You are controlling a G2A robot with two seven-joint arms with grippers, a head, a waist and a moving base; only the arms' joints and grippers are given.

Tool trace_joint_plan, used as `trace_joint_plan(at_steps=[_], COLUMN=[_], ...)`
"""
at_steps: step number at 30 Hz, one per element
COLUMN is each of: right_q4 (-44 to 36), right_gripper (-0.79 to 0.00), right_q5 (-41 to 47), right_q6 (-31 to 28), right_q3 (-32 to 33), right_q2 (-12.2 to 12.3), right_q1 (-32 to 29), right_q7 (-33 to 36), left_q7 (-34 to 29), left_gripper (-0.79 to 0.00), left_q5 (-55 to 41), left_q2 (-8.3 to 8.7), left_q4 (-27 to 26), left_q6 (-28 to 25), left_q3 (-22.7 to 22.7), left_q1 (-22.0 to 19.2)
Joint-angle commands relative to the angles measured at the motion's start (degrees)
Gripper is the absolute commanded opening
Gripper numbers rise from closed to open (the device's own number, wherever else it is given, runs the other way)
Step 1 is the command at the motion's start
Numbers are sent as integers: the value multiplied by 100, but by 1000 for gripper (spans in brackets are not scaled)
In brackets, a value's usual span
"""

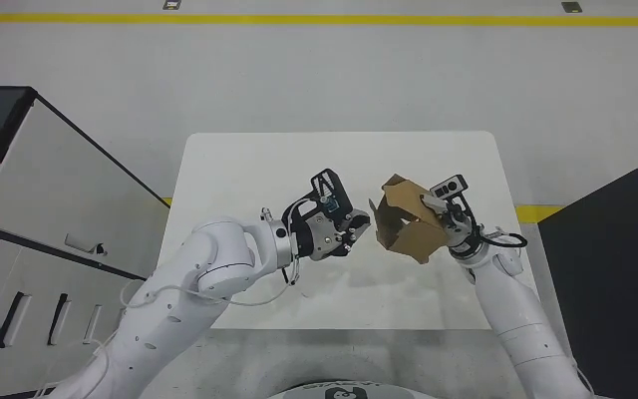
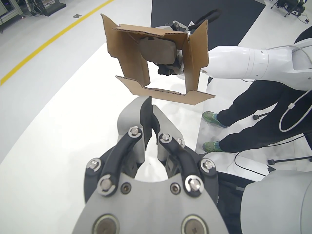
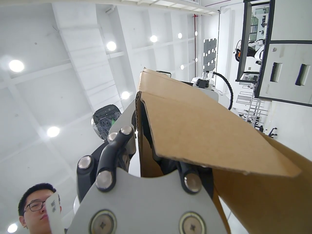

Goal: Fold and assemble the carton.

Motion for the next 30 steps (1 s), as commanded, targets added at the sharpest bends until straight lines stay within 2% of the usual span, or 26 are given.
trace_joint_plan(at_steps=[1, 20, 30], right_q4=[4, -151, -296], right_gripper=[-785, -785, -785], right_q5=[9, -285, -342], right_q6=[-32, -64, -6], right_q3=[22, -48, -49], right_q2=[-3, -41, -41], right_q1=[-6, -105, -197], right_q7=[-35, -403, -279], left_q7=[-3, 49, -5], left_gripper=[-785, -785, -785], left_q5=[-12, -118, -106], left_q2=[4, -9, -10], left_q4=[-19, -68, -117], left_q6=[-13, -122, -88], left_q3=[-13, 144, 173], left_q1=[16, 44, 42])
